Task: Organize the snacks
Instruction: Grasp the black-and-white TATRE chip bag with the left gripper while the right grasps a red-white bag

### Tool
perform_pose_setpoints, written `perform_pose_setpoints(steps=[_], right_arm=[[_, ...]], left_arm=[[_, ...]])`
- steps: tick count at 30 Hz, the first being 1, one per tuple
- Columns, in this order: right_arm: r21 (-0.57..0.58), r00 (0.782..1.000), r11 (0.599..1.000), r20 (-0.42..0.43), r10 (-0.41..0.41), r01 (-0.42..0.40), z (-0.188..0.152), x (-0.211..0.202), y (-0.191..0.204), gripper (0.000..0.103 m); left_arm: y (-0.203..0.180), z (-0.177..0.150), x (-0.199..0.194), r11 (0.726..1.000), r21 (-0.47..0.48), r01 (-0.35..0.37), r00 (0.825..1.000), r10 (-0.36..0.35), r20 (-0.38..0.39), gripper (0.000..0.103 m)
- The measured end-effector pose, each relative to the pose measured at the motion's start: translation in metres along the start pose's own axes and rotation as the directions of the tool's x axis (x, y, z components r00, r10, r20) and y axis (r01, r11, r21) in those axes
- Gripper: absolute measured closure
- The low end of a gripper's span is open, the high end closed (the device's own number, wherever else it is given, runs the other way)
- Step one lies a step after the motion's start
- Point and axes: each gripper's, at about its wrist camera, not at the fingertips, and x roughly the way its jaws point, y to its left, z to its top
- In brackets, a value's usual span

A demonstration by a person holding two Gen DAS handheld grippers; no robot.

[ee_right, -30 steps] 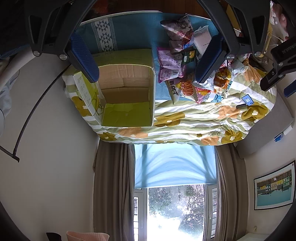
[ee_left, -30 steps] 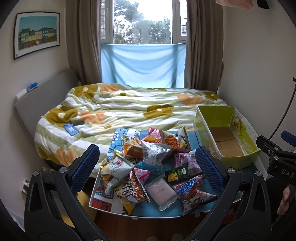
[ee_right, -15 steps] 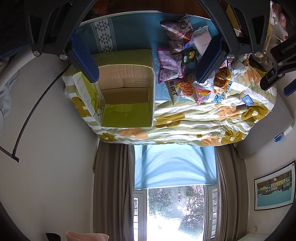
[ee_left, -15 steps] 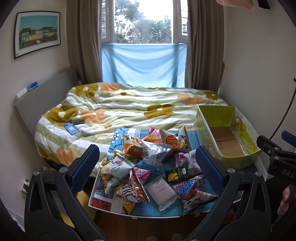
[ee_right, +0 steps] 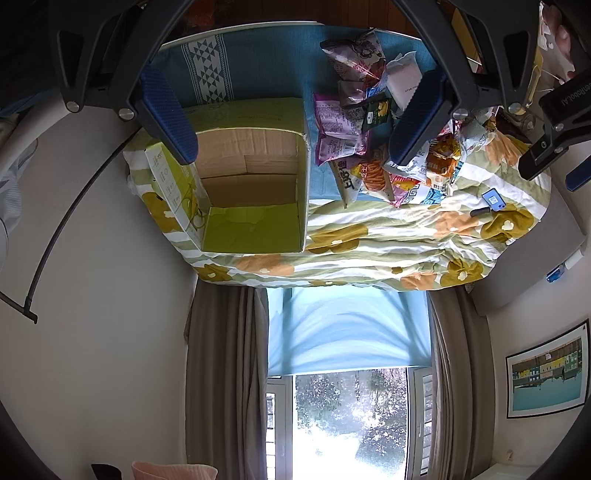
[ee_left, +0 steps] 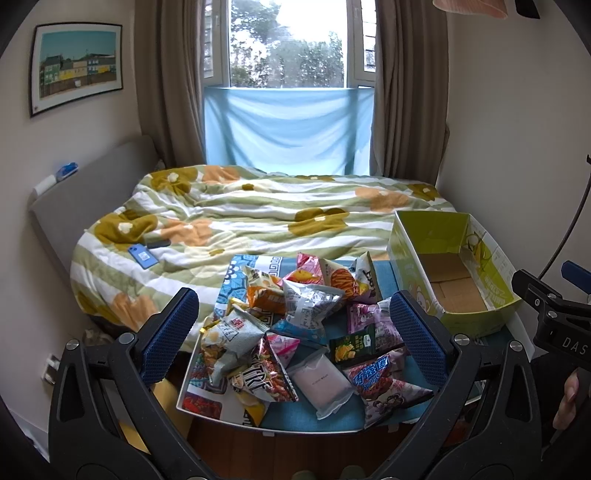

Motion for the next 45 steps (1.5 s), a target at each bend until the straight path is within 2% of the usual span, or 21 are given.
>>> perform_pose_setpoints(steps=[11,17,23,27,35,42,45], right_arm=[[-0.009,1.000,1.000,0.005,0.003,-0.003,-0.001,0.000,0.005,0.000],[0.005,0.998,0.999,-0.036,0.041,-0.041,-0.009,0.012,0.010,0.000],[0.046,0.982,0.993,-0.154,0.111,-0.105,-0.034,0.043,0.020,0.000],[0.070,0.963,0.989,-0.228,0.142,-0.129,-0.053,0.070,0.029,0.000],[0.117,0.917,0.983,-0.359,0.173,-0.140,-0.097,0.124,0.038,0.000],[0.119,0.880,0.979,-0.431,0.199,-0.164,-0.122,0.153,0.051,0.000],[0.095,0.866,0.980,-0.458,0.201,-0.177,-0.128,0.163,0.058,0.000]], left_arm=[[0.004,-0.004,0.003,1.000,-0.019,-0.005,1.000,0.005,-0.008,0.000],[0.019,-0.021,0.018,1.000,-0.021,-0.017,0.994,0.014,-0.109,0.000],[0.043,-0.048,0.048,1.000,-0.022,-0.001,0.979,-0.004,-0.204,0.000],[0.057,-0.069,0.076,1.000,-0.026,0.018,0.959,-0.025,-0.283,0.000],[0.072,-0.106,0.141,0.994,-0.099,0.050,0.907,-0.087,-0.412,0.000],[0.064,-0.123,0.180,0.992,-0.106,0.069,0.874,-0.112,-0.472,0.000],[0.060,-0.130,0.194,0.994,-0.088,0.061,0.860,-0.097,-0.501,0.000]])
